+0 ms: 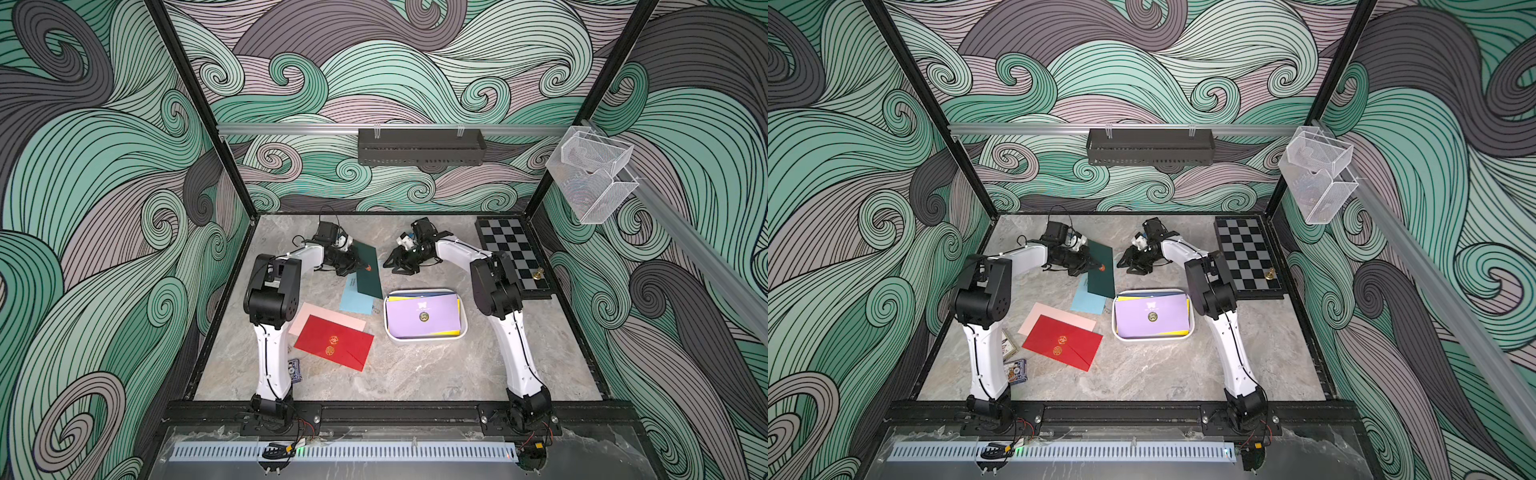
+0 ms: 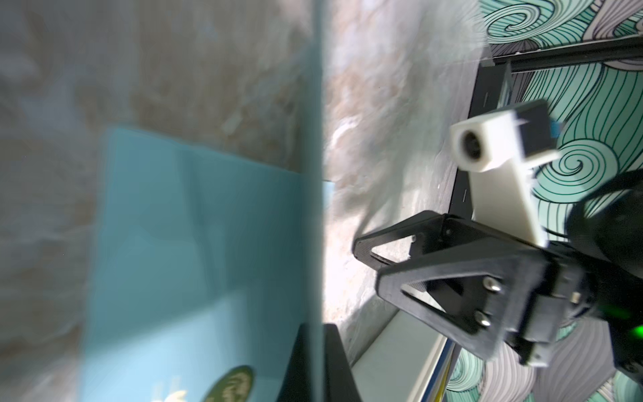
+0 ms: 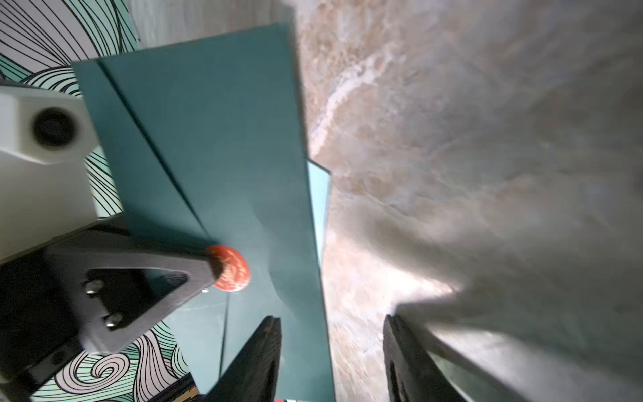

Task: Put the sealed envelopes into the storage box
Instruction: Pick up the envelope from the center of the board, then place the envelope in the storage box.

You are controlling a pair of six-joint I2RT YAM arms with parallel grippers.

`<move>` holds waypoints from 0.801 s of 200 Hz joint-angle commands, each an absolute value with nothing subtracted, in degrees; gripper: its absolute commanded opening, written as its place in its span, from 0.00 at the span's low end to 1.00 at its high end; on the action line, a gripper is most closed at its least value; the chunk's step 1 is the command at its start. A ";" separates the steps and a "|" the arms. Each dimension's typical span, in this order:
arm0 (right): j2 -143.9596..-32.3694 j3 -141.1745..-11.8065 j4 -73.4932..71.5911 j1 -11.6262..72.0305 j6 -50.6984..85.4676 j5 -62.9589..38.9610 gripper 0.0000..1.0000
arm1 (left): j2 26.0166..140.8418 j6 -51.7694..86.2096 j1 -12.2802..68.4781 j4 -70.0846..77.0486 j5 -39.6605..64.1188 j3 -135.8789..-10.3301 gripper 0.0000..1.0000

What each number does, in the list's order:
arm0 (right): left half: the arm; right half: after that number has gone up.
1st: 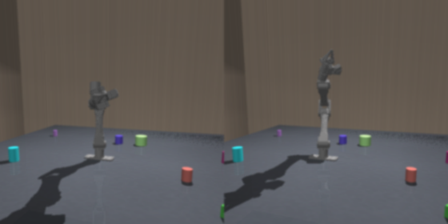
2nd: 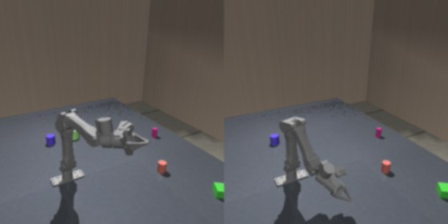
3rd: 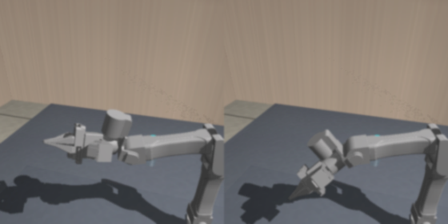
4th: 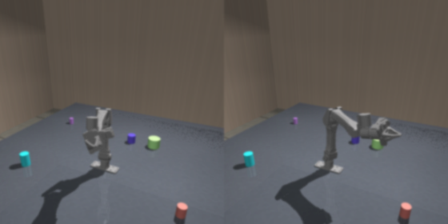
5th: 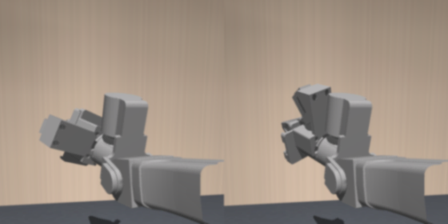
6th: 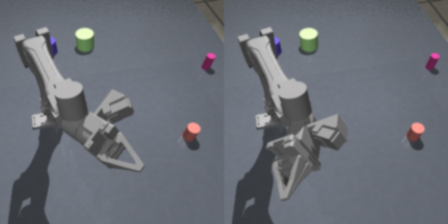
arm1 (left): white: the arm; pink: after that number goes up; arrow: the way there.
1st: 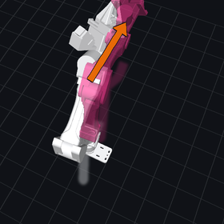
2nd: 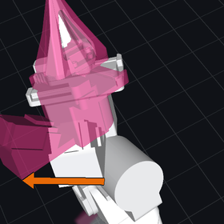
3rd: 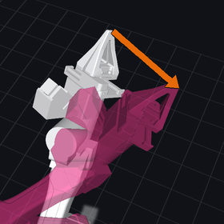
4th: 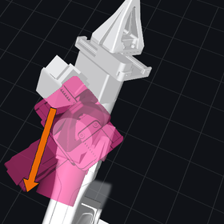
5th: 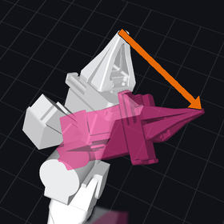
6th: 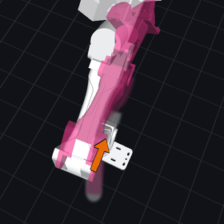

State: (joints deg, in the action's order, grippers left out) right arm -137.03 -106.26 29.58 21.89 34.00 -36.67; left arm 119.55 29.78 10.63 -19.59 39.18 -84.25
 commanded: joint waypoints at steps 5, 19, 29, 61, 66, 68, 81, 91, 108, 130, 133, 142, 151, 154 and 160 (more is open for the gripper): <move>-126.30 -102.41 28.63 19.89 32.44 -34.74 0.51 | 112.17 19.75 11.19 -29.34 37.09 -90.17 0.00; -120.22 -98.06 28.56 18.94 30.89 -32.74 0.51 | 108.50 13.23 12.01 -33.19 36.91 -92.07 0.00; -115.34 -93.33 27.51 18.11 30.21 -31.24 0.51 | 105.19 7.64 13.16 -35.14 36.08 -92.65 0.00; -98.23 -73.92 21.73 13.91 31.03 -26.11 0.51 | 94.91 -13.36 19.58 -39.72 33.86 -91.12 0.00; -95.58 -70.74 20.75 13.14 31.39 -25.16 0.51 | 94.00 -17.23 21.08 -41.66 33.61 -91.41 0.00; -94.60 -69.47 20.33 12.82 31.49 -24.88 0.51 | 93.66 -18.79 21.55 -42.60 33.52 -91.69 0.00; -88.14 -62.60 17.72 10.86 31.23 -22.38 0.51 | 92.95 -25.26 25.44 -48.14 31.42 -94.32 0.00; -83.72 -57.42 17.54 9.34 31.05 -20.08 0.51 | 94.00 -26.79 27.71 -51.71 29.27 -97.49 0.00; -77.10 -49.10 15.34 6.96 30.85 -18.73 0.51 | 98.13 -28.10 31.41 -60.21 27.73 -104.73 0.00; -70.37 -40.12 14.25 4.52 30.25 -16.36 0.52 | 105.07 -30.11 37.10 -68.57 23.89 -113.47 0.00; -69.66 -39.22 14.20 4.22 30.17 -16.24 0.52 | 105.91 -30.28 37.62 -69.36 23.72 -114.52 0.00; -67.79 -36.77 14.15 3.26 30.07 -16.07 0.53 | 109.25 -30.28 39.12 -72.15 23.29 -117.85 0.00; -66.06 -34.70 14.16 2.22 30.13 -16.34 0.53 | 112.13 -29.89 40.27 -74.37 23.29 -120.95 0.00; -65.61 -34.04 14.15 1.89 30.19 -16.41 0.53 | 113.07 -29.93 40.72 -75.10 23.29 -121.93 0.00; -64.64 -32.96 14.23 1.17 30.52 -16.55 0.53 | 114.85 -30.09 41.58 -76.45 22.97 -123.81 0.00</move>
